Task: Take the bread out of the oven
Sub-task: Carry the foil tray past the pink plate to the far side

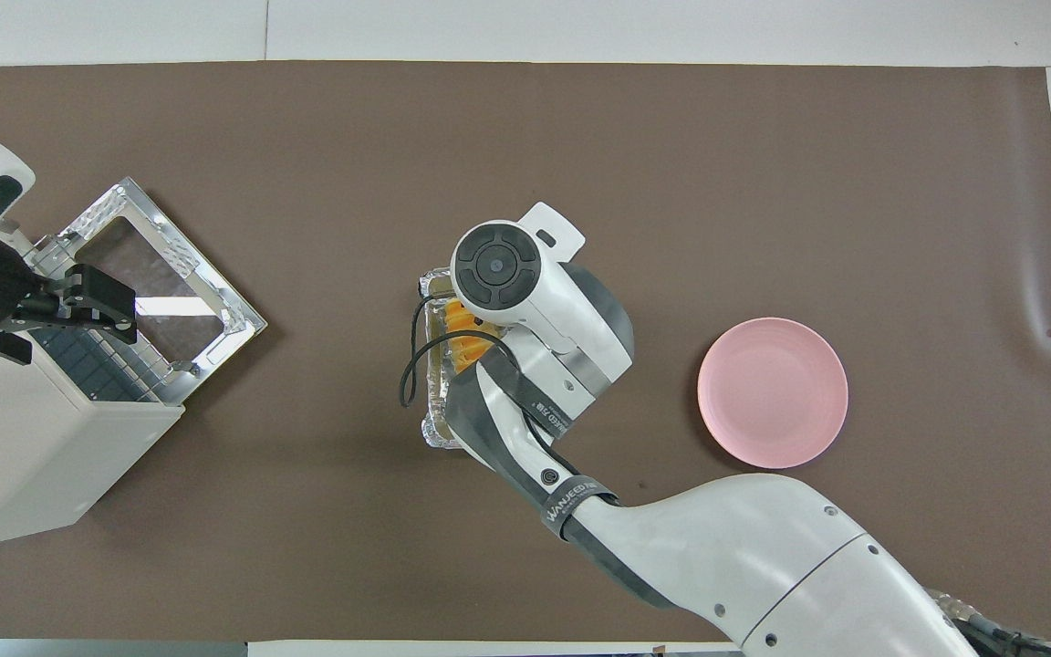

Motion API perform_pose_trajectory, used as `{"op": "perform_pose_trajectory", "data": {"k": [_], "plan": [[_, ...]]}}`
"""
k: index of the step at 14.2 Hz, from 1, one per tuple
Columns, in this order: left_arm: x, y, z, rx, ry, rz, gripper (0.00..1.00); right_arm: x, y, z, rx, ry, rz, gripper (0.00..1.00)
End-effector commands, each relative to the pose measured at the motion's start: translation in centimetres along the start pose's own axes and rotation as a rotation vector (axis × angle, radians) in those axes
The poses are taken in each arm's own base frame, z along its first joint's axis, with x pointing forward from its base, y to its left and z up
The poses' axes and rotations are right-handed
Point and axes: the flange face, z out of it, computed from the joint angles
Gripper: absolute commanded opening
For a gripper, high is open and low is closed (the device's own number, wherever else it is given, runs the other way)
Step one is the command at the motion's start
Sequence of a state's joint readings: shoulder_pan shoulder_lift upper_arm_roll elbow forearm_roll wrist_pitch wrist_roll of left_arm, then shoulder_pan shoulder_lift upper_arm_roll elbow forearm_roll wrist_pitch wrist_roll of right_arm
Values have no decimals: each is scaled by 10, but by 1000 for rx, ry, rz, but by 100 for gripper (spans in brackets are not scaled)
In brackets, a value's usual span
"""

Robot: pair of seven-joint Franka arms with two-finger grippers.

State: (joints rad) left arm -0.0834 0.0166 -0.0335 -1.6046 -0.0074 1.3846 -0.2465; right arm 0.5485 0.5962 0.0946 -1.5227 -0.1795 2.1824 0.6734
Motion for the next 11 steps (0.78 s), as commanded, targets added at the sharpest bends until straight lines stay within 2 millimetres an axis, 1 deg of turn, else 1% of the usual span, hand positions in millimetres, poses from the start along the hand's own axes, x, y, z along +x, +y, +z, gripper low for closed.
{"op": "perform_pose_trajectory", "data": {"k": [1,2,3,5,7,8,9,10,11], "plan": [[-3,-3,0,-13,2,0,100,-1,10,-7,2,0,1,0],[-3,-3,0,-12,0,-2,100,3,13,-11,-4,-5,6,0],[-3,-3,0,-11,2,-1,100,10,17,-20,-7,-6,17,0],[-3,-3,0,-12,0,-2,100,26,36,-36,-24,-23,43,0],[-3,-3,0,-11,2,-2,100,37,44,-56,12,-61,38,0],[-3,-3,0,-13,2,-2,100,43,54,-63,13,-78,32,0],[-3,-3,0,-13,2,0,100,54,71,-76,16,-76,37,0],[-3,-3,0,-13,2,-2,100,67,93,-87,19,-78,52,0],[-3,-3,0,-13,2,-2,100,76,111,-96,35,-94,51,0]]}}
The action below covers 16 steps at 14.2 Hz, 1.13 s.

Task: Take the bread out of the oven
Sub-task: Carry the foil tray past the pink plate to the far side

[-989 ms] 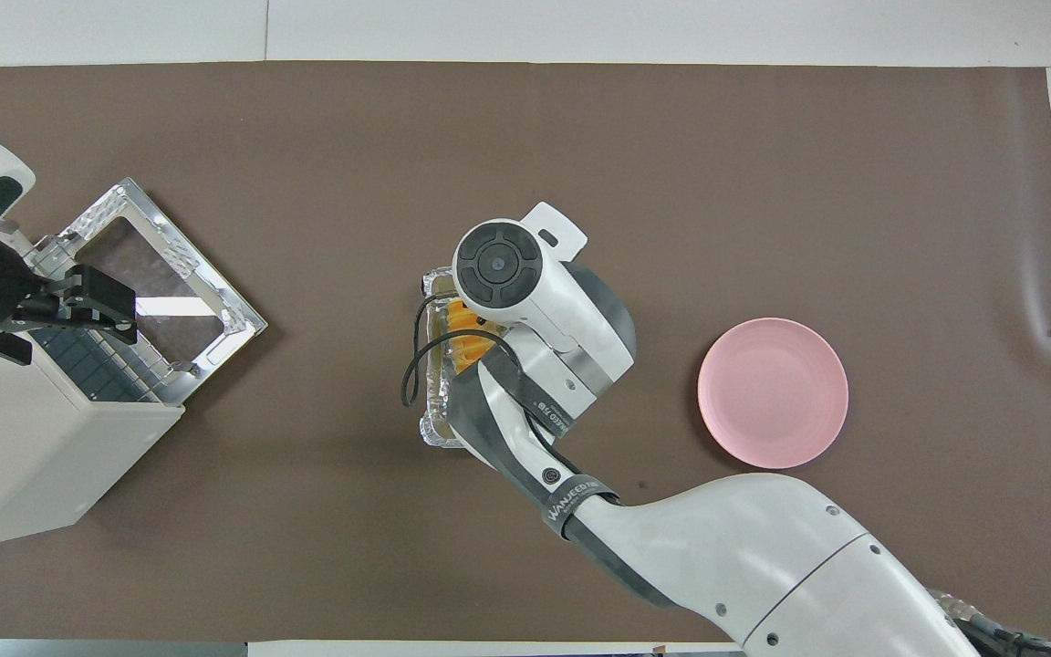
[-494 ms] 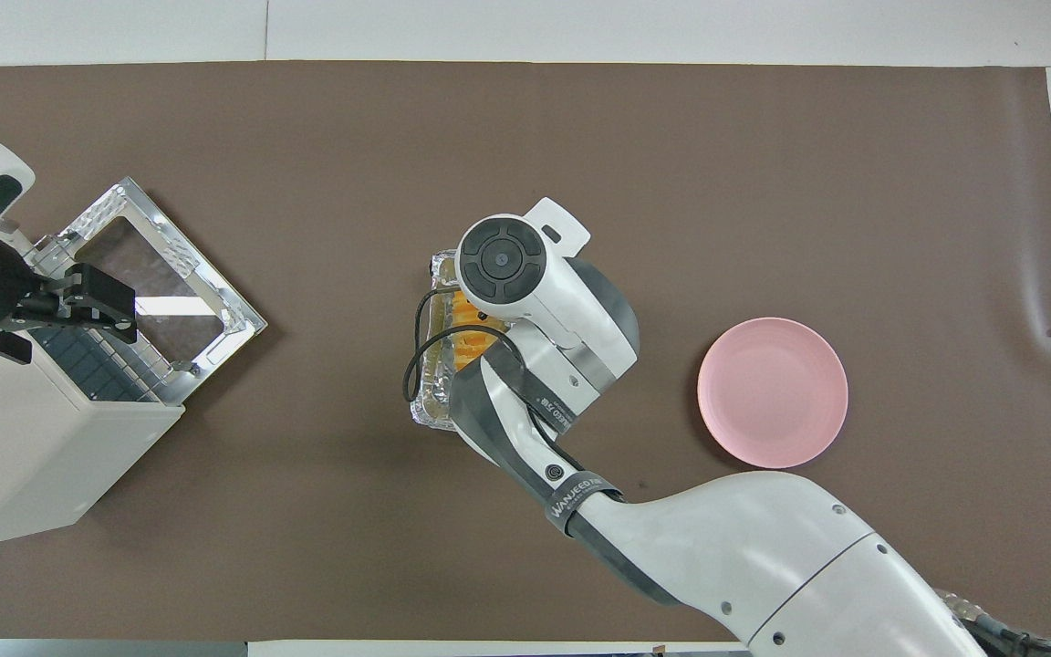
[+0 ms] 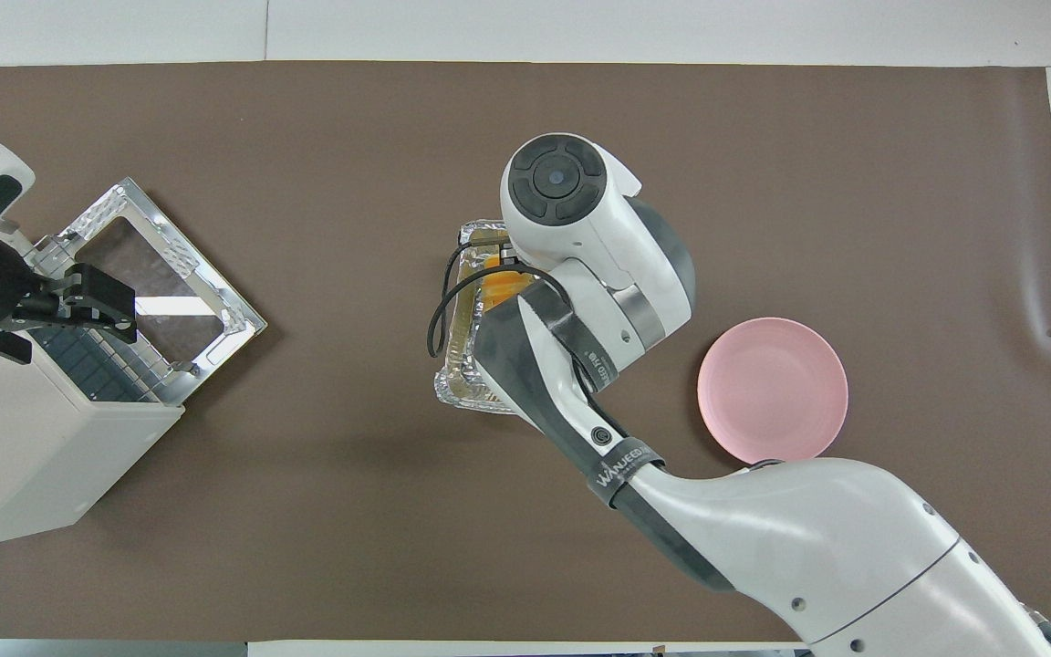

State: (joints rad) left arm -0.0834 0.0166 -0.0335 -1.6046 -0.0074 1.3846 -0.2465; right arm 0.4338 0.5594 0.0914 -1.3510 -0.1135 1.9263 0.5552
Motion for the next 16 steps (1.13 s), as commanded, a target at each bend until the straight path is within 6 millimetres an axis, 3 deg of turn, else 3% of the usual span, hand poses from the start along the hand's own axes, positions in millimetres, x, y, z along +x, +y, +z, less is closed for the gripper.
{"op": "perform_pose_trajectory", "data": {"k": [1,3,8,11,14,16], "plan": [[-3,-3,0,-13,2,0,100,30,53,-36,60,-33,-9,0],[-3,-3,0,-13,2,0,100,55,105,-48,80,-26,5,0],[-3,-2,0,-11,2,-1,100,86,212,-37,70,-10,-43,0],[-3,-3,0,-13,2,-2,100,103,283,-6,65,-16,-80,0],[-3,-3,0,-11,2,-2,100,113,325,25,39,-13,-61,0],[-3,-3,0,-13,2,-2,100,119,334,39,22,-6,-62,0]]}}
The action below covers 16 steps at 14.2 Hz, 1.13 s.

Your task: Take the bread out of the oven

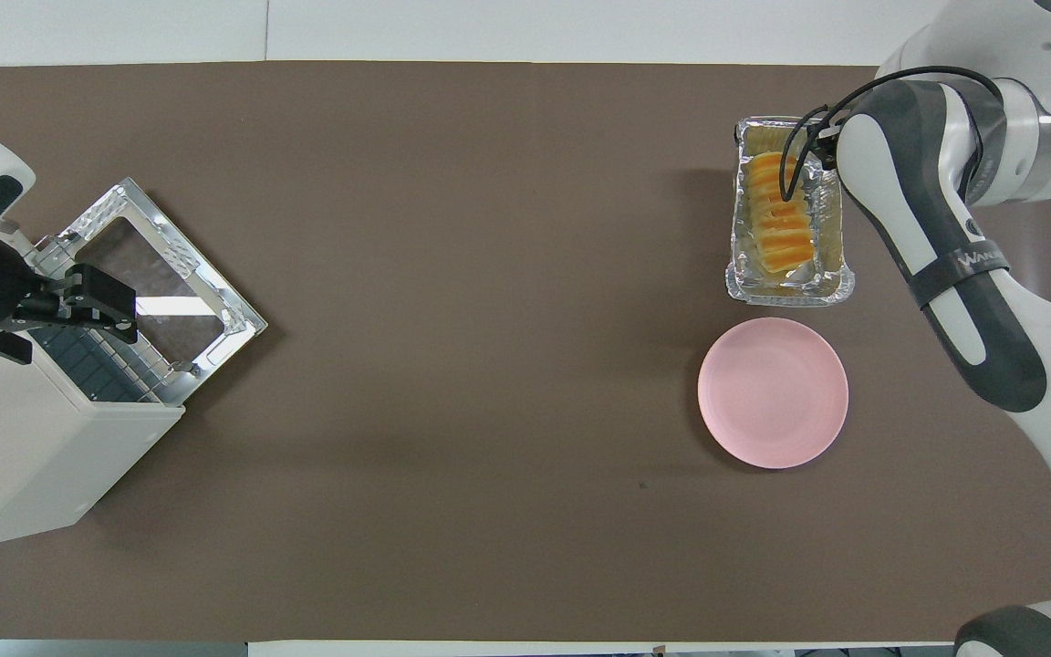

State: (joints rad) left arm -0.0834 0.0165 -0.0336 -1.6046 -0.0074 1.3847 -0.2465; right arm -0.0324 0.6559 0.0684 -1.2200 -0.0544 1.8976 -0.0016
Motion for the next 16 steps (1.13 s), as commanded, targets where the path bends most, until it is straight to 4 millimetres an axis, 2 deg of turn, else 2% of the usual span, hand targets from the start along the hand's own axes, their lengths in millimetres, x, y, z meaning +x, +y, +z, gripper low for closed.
{"op": "perform_pose_trajectory", "data": {"k": [1,2,5,12,13,14,15,16], "plan": [[-3,-2,0,-12,2,1,100,10,9,13,-9,16,-12,0],[-3,-3,0,-12,0,-2,100,10,21,19,-7,12,2,0],[-3,-3,0,-13,2,-2,100,16,22,40,-7,30,6,0],[-3,-3,0,-12,0,0,100,18,24,44,-13,85,10,0],[-3,-3,0,-13,2,-2,100,18,26,44,-16,82,11,8],[-3,-3,0,-12,0,-2,100,17,27,41,-14,83,13,59],[-3,-3,0,-12,0,-2,100,16,28,39,-15,79,14,100],[-3,-3,0,-13,2,-2,100,15,27,37,-16,73,11,100]]}}
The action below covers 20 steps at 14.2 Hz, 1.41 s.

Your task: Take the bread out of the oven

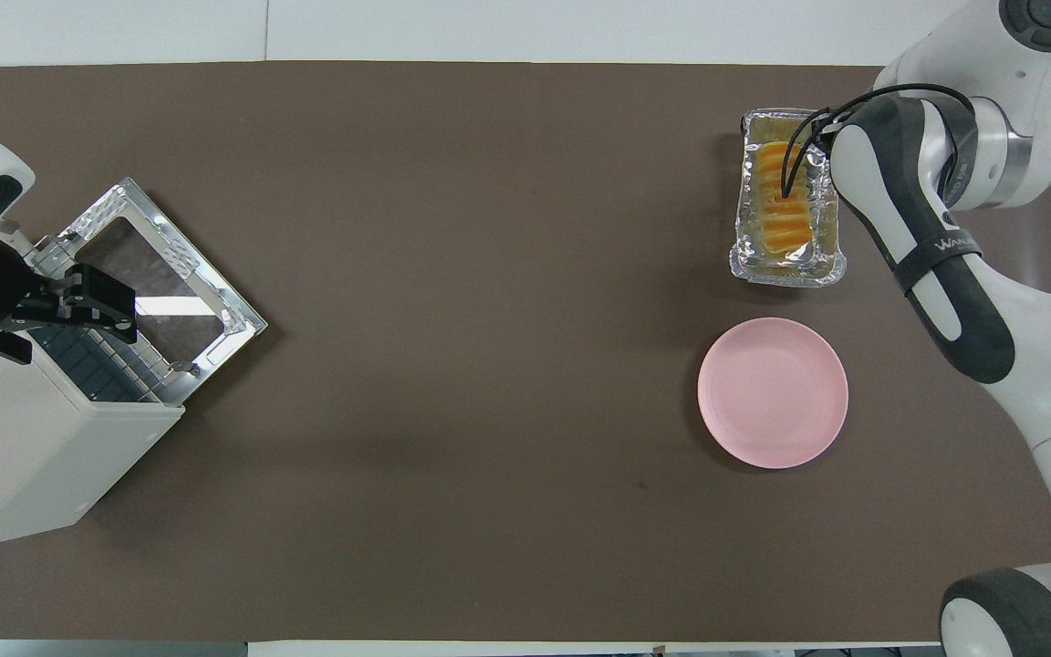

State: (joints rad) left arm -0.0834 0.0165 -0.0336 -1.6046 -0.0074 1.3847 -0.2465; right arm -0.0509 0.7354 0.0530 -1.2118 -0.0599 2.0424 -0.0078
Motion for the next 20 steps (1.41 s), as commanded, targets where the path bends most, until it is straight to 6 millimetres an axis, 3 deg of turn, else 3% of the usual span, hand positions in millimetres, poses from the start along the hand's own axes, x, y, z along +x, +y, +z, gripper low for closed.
{"op": "perform_pose_trajectory", "data": {"k": [1,4,7,10,14,20], "plan": [[-3,-3,0,-13,2,-2,100,-3,3,-13,-5,-12,-12,100],[-3,-3,0,-13,2,0,100,-9,-10,-37,-4,-47,-23,100],[-3,-3,0,-13,2,-2,100,-11,-41,-41,-4,-67,-29,100],[-3,-3,0,-13,2,-2,100,-9,-56,-38,-13,-28,-25,100],[-3,-3,0,-13,2,-2,100,-13,-60,-17,-21,-18,-27,84],[-3,-3,0,-13,2,-2,100,-27,-67,5,-25,36,-33,82]]}}
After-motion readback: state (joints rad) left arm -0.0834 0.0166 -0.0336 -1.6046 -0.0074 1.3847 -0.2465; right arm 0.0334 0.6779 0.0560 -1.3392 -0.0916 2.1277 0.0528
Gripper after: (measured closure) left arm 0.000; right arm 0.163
